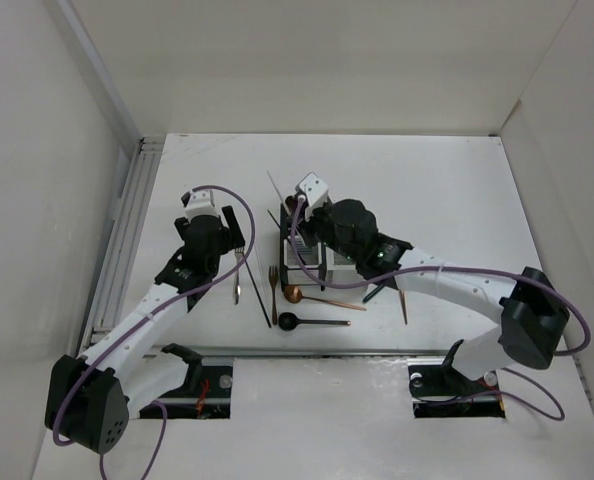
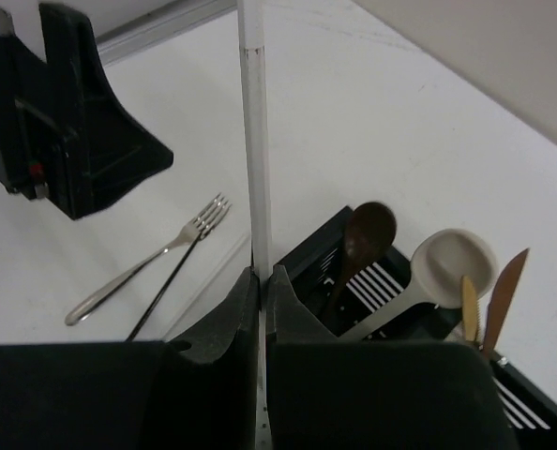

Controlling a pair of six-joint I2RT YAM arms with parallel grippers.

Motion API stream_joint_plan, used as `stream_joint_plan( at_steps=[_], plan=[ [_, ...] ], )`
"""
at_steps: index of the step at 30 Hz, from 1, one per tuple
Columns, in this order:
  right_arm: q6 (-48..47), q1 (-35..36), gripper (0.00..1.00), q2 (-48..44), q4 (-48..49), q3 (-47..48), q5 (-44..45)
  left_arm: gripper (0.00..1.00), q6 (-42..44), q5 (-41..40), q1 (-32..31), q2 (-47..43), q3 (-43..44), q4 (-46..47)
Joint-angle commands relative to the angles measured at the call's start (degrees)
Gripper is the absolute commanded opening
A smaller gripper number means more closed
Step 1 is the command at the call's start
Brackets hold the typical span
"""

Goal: Sort the eating utensils into containers

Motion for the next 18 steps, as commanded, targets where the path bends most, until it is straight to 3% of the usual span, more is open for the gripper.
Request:
stream_joint_plan(
  at_steps=[1, 11, 16, 18],
  plan=[
    [1.79, 0.91, 0.00, 1.63, 4.24, -2.80, -1.94, 0.73, 0.48, -1.07, 0.20, -1.45, 0.72, 0.49],
    [3.46, 0.91, 0.00, 3.05, 4.24, -7.29, -1.50, 0.73, 0.48, -1.07, 0.20, -1.45, 0.72, 1.02],
    [3.46, 0.91, 0.40, 1.12, 3.72, -7.91, -2.82, 0.73, 0.48, -1.07, 0.20, -1.45, 0.72, 1.02],
    [3.46, 0.91, 0.45, 0.51, 3.19, -7.91, -2.29, 0.73, 0.48, -1.07, 0.20, -1.45, 0.72, 1.02]
  ],
)
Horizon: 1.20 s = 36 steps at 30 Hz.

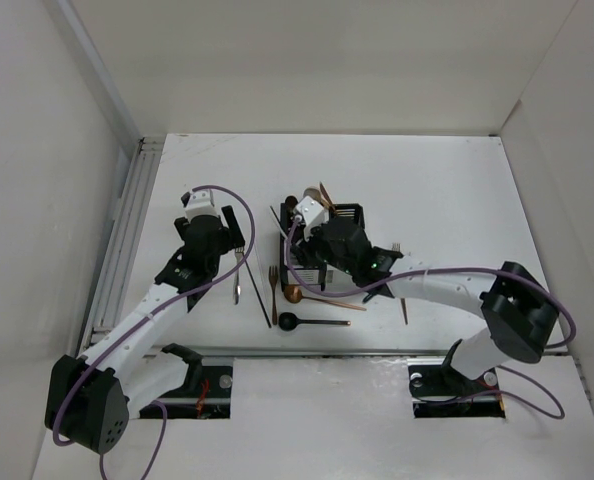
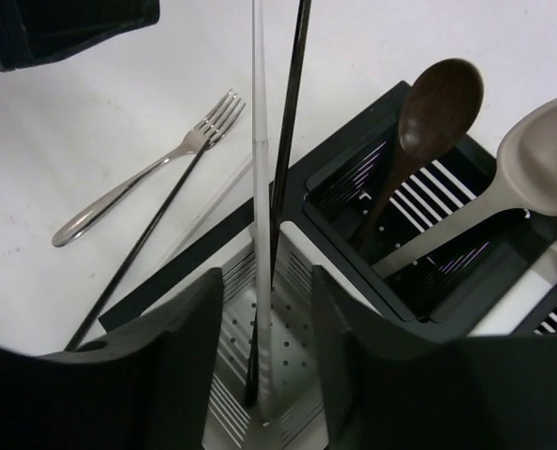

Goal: Sort the eating utensils into containers

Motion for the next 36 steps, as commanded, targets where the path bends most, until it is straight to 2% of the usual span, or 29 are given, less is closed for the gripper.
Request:
stream_joint_plan(
  at_steps=[1, 7, 9, 10, 12, 13, 14, 15, 18, 20, 21, 24, 28, 30, 31, 32, 33, 36],
  plan=[
    [0.40, 0.60, 0.49, -3.69, 2.31, -0.04, 0.20, 0.73, 0.42, -0.85, 0.20, -1.45, 0.72, 0.99],
    [0.92, 0.60, 0.53, -10.72, -2.51, 3.02, 7.30, 0.73, 0.42, -0.33, 0.20, -1.45, 0.72, 0.99],
    [5.21, 0.60, 0.61, -16.69, -9.17, 4.26, 11.78, 0.73, 0.42, -0.33, 0.20, -1.45, 0.72, 0.99],
    [7.40, 0.60, 0.66, -18.88, -12.94, 4.79, 17.90, 0.73, 0.42, -0.33, 0.20, -1.45, 0.72, 0.99],
    [13.45, 0.08, 0.76, -24.15, -26.47, 5.50, 23.30, 0.73, 0.42, -0.85, 0.20, -1.45, 0.11, 0.99],
    [15.84, -0.97, 0.77, -25.05, -32.08, 6.28, 24.02, 0.73, 0.42, -0.85, 0.20, -1.45, 0.10, 0.99],
    [18.04, -4.90, 0.77, -25.06, -38.06, 6.90, 24.03, 0.73, 0.42, -0.85, 0.20, -1.45, 0.10, 1.52],
    [19.71, -7.55, 0.75, -25.06, -48.73, 7.42, 22.63, 0.73, 0.42, -0.85, 0.20, -1.45, -0.50, 1.52],
    [23.16, -18.45, 0.63, -24.00, -61.10, 4.20, 14.82, 0.73, 0.42, 0.46, 0.20, -1.45, -1.03, 2.66],
    [23.16, -22.67, 0.61, -24.53, -61.76, 0.86, 10.08, 0.73, 0.42, 1.16, 0.20, -0.93, -1.04, 3.19],
    [23.16, -25.04, 0.61, -25.14, -60.02, -1.95, 4.57, 0.73, 0.42, 1.17, 0.20, -0.92, -1.04, 3.89],
    [22.63, -28.57, 0.61, -24.62, -56.31, -3.90, -1.80, 0.73, 0.42, 1.69, 0.20, -0.92, -1.04, 4.50],
    [24.04, -33.14, 0.54, -20.94, -55.26, -6.19, -1.03, 0.73, 0.42, 1.69, 0.20, -1.45, -1.04, 4.51],
    [24.04, -33.93, 0.45, -17.51, -53.68, -7.33, -0.33, 0.73, 0.42, 1.69, 0.20, -1.98, -1.56, 4.51],
    [24.04, -33.94, 0.36, -14.63, -52.28, -7.86, -0.32, 0.73, 0.42, 1.69, 0.20, -1.98, -1.56, 4.51],
    [23.17, -33.94, 0.36, -14.60, -52.27, -8.73, -0.32, 0.73, -0.11, 1.69, 0.20, -1.98, -1.56, 4.51],
    [22.03, -33.94, 0.30, -11.55, -50.61, -8.74, -0.32, 0.73, -0.11, 1.69, 0.20, -2.50, -1.56, 4.51],
    [21.49, -33.94, 0.30, -7.67, -48.76, -9.89, -1.90, 0.73, -0.11, 1.69, 0.20, -2.50, -1.56, 3.98]
  ],
)
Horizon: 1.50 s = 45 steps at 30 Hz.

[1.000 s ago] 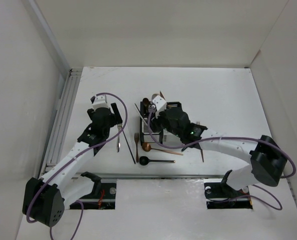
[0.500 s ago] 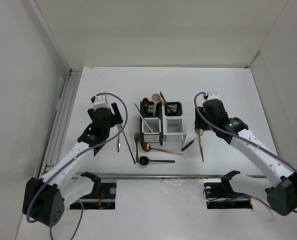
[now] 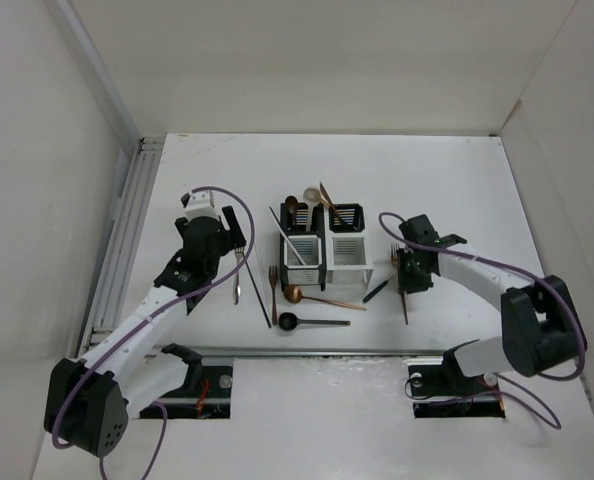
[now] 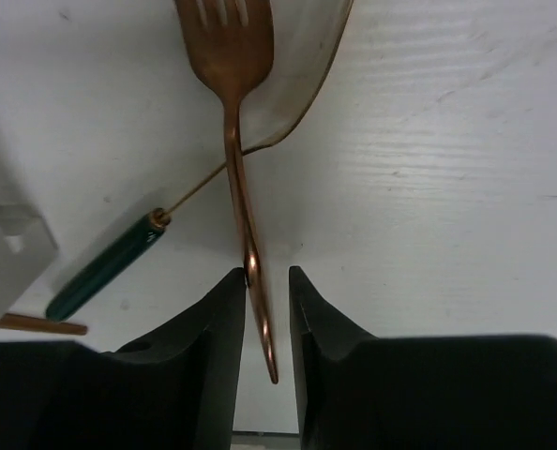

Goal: Sort the eating utensils into containers

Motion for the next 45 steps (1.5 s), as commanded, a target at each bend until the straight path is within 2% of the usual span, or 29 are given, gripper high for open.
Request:
stream_joint_plan(
  at_steps=[1, 2, 14, 16, 17, 18, 20, 24, 33, 38, 41, 42, 45],
  plan=[
    [-0.78, -0.13, 0.30, 2.38, 4.20, -1.10, -1.81, 0.73, -0.18, 0.16, 0.20, -1.59, -0.47, 1.80],
    [-0.78, -0.13, 0.33, 2.98, 4.73, -1.62, -1.81, 0.73, -0.18, 0.16, 0.20, -1.59, -0.99, 1.80],
    [-0.26, 0.93, 0.33, 9.40, 4.66, 3.20, 2.92, 0.74, -0.18, -0.36, 0.20, -2.11, -1.52, 1.80],
    [-0.26, 0.93, 0.26, 10.29, 4.65, 3.99, 2.93, 0.74, -0.18, -0.36, 0.20, -2.11, -1.53, 1.80],
    [-0.26, 0.93, 0.18, 10.98, 4.13, 4.61, 2.93, 0.74, -0.18, -0.36, 0.20, -2.11, -1.53, 1.80],
    [-0.78, 0.93, 0.00, 11.51, 4.12, 4.61, 2.93, 0.74, -0.18, -0.36, 0.20, -2.11, -1.53, 1.80],
    [-1.31, 1.45, 0.00, 11.52, 3.60, 4.61, 3.45, 0.74, -0.18, -0.36, 0.20, -2.11, -1.53, 1.80],
    [-1.31, 2.15, 0.00, 8.71, 2.20, 4.61, 5.82, 0.74, -0.18, -0.89, 0.20, -2.11, -1.53, 1.80],
    [2.73, 11.64, 0.00, -13.96, -1.68, 8.39, 23.13, 0.74, -0.18, -0.89, 0.20, -1.59, -1.53, 2.32],
    [-1.48, 15.33, 0.00, -21.35, 6.74, 11.11, 26.22, 0.74, -0.18, -0.36, 0.20, -1.06, -1.53, 2.85],
    [-5.17, 18.05, 0.00, -23.11, 18.59, 10.51, 26.22, 0.74, -0.18, -0.36, 0.20, -0.54, -1.53, 2.85],
    [-5.79, 18.67, 0.00, -23.11, 25.50, 10.50, 26.22, 0.74, -0.18, -0.36, 0.20, -0.53, -1.53, 2.85],
    [-6.41, 21.75, 0.00, -22.07, 32.32, 11.72, 29.20, 0.74, -0.18, 0.16, 0.20, -0.53, -0.91, 2.32]
  ],
)
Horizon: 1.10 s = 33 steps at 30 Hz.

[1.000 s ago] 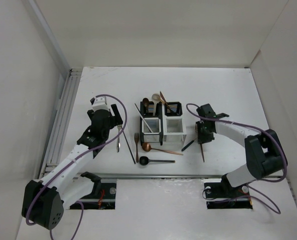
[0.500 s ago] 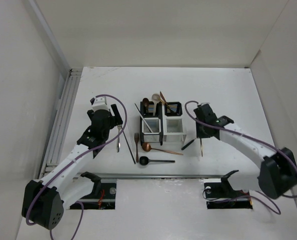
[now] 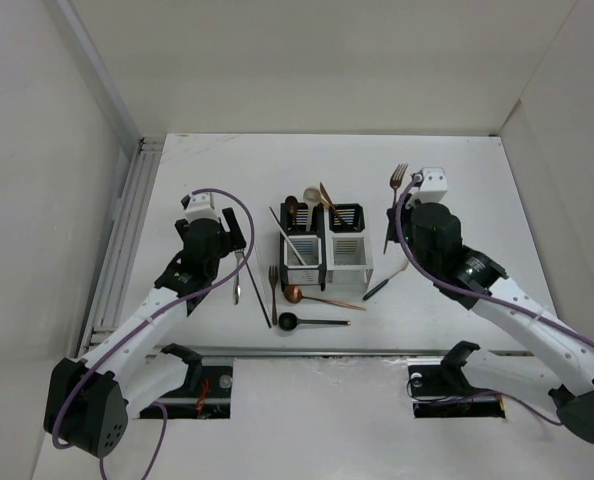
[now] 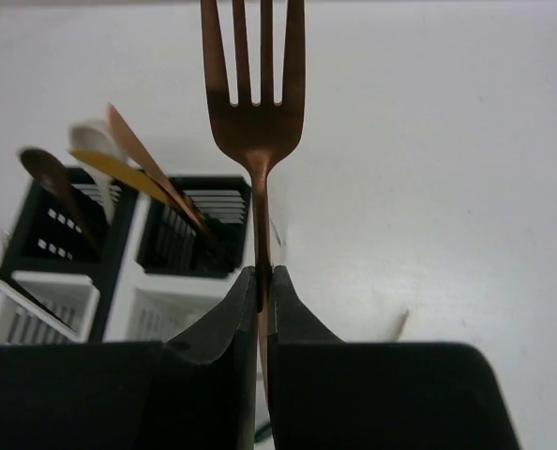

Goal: Sort the eating utensils into containers

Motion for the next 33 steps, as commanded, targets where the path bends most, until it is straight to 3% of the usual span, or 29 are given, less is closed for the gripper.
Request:
stream_joint_plan(
  at_steps=[1, 6, 10, 17, 30, 33],
  plan=[
    [-1.78, 3.39, 0.00, 1.91, 17.00, 3.34, 5.88, 0.74, -0.16, 0.27, 0.20, -0.12, 0.12, 1.78],
    [2.62, 9.81, 0.00, 7.89, 20.72, 4.74, 19.67, 0.74, 0.37, -0.25, 0.72, -0.12, 0.64, 1.25],
    [5.17, 14.03, 0.00, 12.99, 20.72, 4.84, 24.79, 0.74, 0.37, -0.25, 0.72, -0.12, 0.64, 0.73],
    [10.97, 14.56, 0.00, 14.75, 20.72, -1.65, 20.23, 0.74, 0.37, -0.25, 0.72, -0.12, 0.65, 0.72],
    [12.03, 14.56, 0.01, 21.87, 25.73, -7.29, 15.92, 0.74, -0.16, 0.98, 0.72, -0.12, 0.64, 0.72],
    [12.03, 14.56, 0.20, 22.40, 26.35, -7.82, 14.60, 0.74, -0.16, 0.98, 0.72, -0.12, 0.64, 0.72]
  ],
)
